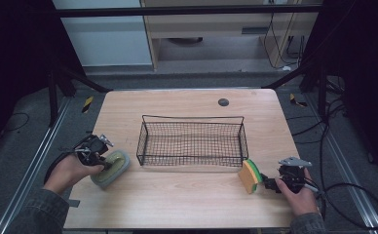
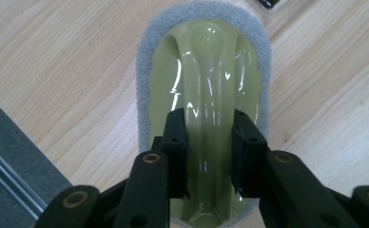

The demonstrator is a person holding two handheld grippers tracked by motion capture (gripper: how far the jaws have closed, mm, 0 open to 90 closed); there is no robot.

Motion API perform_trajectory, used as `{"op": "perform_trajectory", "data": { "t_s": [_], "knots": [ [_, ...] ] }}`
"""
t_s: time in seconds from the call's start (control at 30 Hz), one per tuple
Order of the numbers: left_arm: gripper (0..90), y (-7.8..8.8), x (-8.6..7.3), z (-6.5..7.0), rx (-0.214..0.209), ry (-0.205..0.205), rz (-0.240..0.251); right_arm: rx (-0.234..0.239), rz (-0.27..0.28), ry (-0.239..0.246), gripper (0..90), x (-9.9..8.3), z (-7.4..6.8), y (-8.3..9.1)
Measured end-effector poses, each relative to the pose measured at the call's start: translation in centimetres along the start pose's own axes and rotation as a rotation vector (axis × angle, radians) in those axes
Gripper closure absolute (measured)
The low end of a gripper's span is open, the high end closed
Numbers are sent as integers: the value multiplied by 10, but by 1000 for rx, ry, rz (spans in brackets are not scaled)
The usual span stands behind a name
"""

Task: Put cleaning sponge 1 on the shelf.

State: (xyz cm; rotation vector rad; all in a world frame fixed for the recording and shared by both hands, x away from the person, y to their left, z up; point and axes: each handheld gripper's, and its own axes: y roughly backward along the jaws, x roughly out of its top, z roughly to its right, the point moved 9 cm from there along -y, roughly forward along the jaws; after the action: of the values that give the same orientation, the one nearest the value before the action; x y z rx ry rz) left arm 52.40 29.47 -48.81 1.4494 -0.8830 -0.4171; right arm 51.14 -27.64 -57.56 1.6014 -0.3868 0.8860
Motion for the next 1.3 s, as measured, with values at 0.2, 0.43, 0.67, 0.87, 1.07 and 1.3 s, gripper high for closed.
{"op": "perform_trajectory", "data": {
  "t_s": [0.2,0.43,0.67,0.87,1.07,1.3],
  "knots": [
    [707,4,-5,1,4,-51,7,1,-1,-2,8,0,0,0],
    [708,9,-6,-1,17,-76,25,0,0,-1,8,0,0,0],
    [707,19,-3,2,36,-136,48,0,1,4,8,0,0,0],
    [707,29,4,6,43,-182,62,1,1,7,8,0,0,0],
    [707,36,9,10,47,-223,74,2,1,7,8,0,0,0],
    [707,44,13,9,59,-241,82,2,1,6,8,0,0,0]
  ]
}}
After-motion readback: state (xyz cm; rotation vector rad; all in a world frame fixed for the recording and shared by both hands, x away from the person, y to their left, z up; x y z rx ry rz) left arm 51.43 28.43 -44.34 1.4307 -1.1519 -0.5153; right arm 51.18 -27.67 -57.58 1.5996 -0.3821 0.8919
